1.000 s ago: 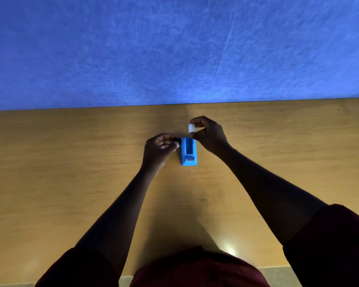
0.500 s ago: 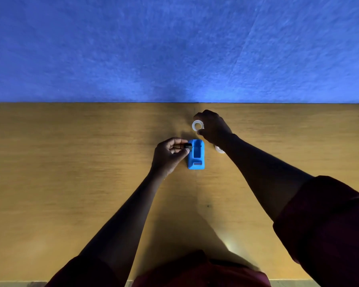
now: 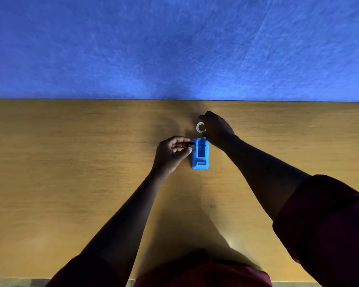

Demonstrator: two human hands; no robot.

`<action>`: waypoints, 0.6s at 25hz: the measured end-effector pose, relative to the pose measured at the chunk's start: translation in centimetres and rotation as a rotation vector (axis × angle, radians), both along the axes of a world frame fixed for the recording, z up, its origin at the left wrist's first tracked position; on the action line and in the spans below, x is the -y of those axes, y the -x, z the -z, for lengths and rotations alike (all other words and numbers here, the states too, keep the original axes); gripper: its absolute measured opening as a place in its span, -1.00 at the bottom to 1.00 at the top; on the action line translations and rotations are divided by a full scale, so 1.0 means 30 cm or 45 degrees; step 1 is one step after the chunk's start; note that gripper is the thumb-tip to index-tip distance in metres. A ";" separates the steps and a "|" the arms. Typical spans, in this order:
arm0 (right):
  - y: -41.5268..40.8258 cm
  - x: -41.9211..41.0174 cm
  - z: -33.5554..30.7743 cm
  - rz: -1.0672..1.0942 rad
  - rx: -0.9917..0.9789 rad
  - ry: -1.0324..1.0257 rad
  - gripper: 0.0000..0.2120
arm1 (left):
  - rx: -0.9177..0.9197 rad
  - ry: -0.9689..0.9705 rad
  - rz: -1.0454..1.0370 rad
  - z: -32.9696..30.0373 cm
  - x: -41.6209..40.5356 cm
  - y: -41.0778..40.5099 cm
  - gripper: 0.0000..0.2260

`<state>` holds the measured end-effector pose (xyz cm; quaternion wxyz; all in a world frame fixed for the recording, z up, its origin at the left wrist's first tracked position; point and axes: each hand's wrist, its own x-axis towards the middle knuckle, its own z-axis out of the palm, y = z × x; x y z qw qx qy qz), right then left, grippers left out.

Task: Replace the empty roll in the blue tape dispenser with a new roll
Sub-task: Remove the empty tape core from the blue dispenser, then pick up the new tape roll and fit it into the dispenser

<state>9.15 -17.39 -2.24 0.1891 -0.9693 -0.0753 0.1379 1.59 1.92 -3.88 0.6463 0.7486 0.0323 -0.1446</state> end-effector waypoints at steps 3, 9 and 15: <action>0.004 -0.002 0.001 -0.015 -0.004 0.017 -0.58 | 0.011 -0.012 -0.003 -0.009 -0.007 0.005 -0.76; 0.017 0.051 -0.005 0.032 -0.004 0.010 -0.47 | 0.013 0.000 -0.007 -0.021 -0.002 0.011 -0.76; 0.104 0.200 -0.010 0.186 0.001 0.029 -0.51 | 0.007 -0.021 -0.011 -0.035 0.013 0.008 -0.77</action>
